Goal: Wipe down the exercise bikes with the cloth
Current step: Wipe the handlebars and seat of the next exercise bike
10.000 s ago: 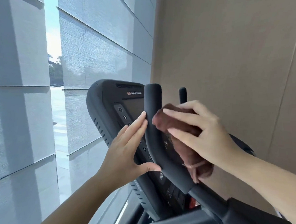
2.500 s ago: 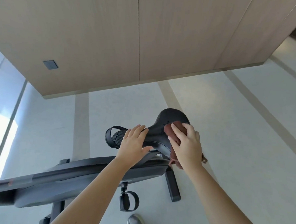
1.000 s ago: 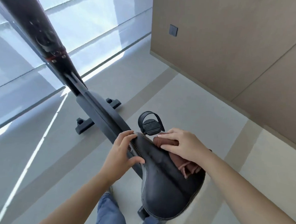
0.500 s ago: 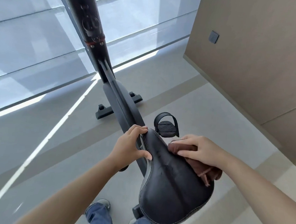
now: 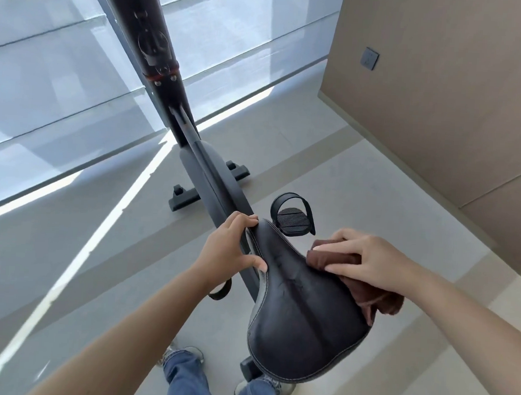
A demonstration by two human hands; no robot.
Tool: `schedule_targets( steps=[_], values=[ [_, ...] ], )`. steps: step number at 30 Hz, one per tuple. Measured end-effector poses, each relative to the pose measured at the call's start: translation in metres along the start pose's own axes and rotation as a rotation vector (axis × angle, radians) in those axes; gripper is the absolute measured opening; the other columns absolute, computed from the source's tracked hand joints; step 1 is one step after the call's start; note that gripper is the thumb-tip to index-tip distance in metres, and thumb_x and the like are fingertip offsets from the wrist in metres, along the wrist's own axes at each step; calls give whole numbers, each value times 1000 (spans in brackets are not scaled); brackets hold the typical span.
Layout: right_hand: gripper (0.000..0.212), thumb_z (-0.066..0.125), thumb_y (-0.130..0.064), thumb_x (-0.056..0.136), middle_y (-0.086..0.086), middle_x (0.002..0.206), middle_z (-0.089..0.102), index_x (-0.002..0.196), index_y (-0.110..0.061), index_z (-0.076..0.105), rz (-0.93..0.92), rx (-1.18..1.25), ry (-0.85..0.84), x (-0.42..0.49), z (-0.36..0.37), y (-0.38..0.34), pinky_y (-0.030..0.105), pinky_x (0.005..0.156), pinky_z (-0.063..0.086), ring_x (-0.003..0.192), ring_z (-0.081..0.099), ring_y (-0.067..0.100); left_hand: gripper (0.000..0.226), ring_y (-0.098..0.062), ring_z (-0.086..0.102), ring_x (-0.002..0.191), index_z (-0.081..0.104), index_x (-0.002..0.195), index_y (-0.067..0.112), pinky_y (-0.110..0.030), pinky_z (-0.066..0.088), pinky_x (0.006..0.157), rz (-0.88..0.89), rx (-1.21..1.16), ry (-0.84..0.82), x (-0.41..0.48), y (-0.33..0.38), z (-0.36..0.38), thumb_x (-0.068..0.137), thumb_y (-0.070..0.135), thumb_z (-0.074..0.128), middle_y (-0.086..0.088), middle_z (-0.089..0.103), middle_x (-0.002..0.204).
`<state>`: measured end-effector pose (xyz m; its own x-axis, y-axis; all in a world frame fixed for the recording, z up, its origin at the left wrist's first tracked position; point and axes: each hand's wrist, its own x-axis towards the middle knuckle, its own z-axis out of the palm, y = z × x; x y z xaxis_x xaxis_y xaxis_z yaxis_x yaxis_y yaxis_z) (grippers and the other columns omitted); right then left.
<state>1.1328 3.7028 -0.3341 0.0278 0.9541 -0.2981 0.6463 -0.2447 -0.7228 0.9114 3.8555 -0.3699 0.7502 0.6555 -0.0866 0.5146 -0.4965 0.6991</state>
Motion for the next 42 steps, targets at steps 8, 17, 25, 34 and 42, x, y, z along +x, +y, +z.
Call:
schedule_targets(
  steps=[8, 17, 25, 34, 42],
  values=[
    [29, 64, -27, 84, -8, 106, 66, 108, -43, 62, 23, 247, 104, 73, 27, -28, 17, 91, 41, 102, 57, 7, 79, -18, 46, 110, 45, 123, 12, -22, 34, 77, 69, 324, -110, 5, 15, -9, 60, 44, 79, 0, 47, 120],
    [18, 68, -22, 82, -2, 98, 64, 88, -38, 67, 191, 280, 144, -16, 2, 22, 21, 87, 44, 92, 60, 12, 66, -13, 22, 135, 41, 132, 16, -23, 17, 108, 320, 251, -369, 18, 16, -15, 75, 26, 72, 4, 37, 142],
    [34, 68, -26, 80, -32, 75, 65, 71, -59, 63, 270, 258, 96, 10, 11, 1, 1, 64, 39, 74, 57, -16, 62, -19, 47, 108, 54, 115, 20, -32, 40, 92, 383, 310, -432, 37, 20, -24, 62, 41, 80, 5, 52, 118],
    [30, 66, -17, 83, -11, 100, 60, 99, -41, 62, 489, 643, 1072, -59, 86, -8, 8, 84, 38, 92, 57, -6, 65, -18, 41, 99, 53, 107, 17, -29, 37, 82, 471, 482, -506, 54, 25, -24, 55, 46, 81, 1, 51, 106],
    [31, 48, -37, 91, -8, 109, 53, 122, -40, 54, 697, 419, 1121, -55, 98, -26, 19, 91, 33, 104, 50, 5, 63, -12, 38, 91, 47, 94, 22, -28, 36, 73, 578, 527, -627, 74, 25, -20, 49, 54, 78, 9, 42, 95]
  ],
)
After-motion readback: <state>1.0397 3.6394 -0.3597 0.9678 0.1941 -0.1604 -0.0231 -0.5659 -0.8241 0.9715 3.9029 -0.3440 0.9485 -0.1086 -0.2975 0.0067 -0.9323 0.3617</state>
